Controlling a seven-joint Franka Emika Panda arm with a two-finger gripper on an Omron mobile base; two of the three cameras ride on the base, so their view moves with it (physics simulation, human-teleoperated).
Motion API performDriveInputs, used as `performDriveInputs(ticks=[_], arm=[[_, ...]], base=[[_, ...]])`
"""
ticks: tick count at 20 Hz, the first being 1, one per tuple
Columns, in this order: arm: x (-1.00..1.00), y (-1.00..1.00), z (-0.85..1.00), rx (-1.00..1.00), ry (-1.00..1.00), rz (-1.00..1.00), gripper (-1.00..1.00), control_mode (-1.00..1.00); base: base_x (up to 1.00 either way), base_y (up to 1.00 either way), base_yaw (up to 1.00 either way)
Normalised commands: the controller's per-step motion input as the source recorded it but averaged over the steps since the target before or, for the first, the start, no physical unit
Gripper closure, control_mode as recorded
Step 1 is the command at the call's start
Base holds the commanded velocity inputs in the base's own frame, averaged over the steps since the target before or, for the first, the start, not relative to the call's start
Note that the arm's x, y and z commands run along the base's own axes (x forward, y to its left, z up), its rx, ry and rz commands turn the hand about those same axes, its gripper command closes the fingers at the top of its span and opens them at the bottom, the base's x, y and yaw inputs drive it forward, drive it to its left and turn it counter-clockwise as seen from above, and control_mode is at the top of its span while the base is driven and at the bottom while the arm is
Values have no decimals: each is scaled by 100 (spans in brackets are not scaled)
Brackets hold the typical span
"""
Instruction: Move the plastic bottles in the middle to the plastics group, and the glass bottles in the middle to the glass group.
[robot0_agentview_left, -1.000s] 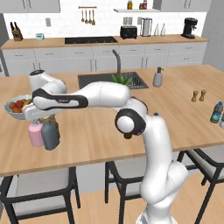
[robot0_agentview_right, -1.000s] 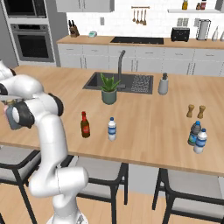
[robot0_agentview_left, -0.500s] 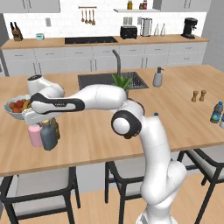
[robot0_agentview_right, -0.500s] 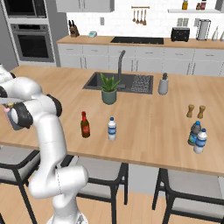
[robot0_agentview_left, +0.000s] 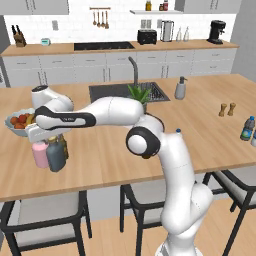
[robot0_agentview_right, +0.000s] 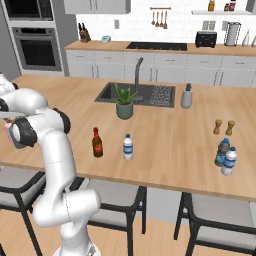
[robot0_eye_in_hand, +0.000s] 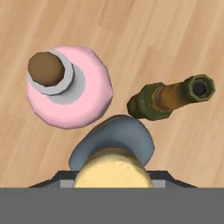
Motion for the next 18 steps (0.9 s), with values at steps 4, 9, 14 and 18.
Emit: performDriveInputs(ticks=[4, 9, 14, 18], arm=[[0, 0, 0, 0, 0, 0, -100, -100], [0, 0, 0, 0, 0, 0, -100, -100], [-1, -9, 3, 0, -2, 0, -100, -100], [-27, -25, 45, 0, -1, 0, -100, -100]], base=[[0, 0, 0], [0, 0, 0], [0, 0, 0], [0, 0, 0]])
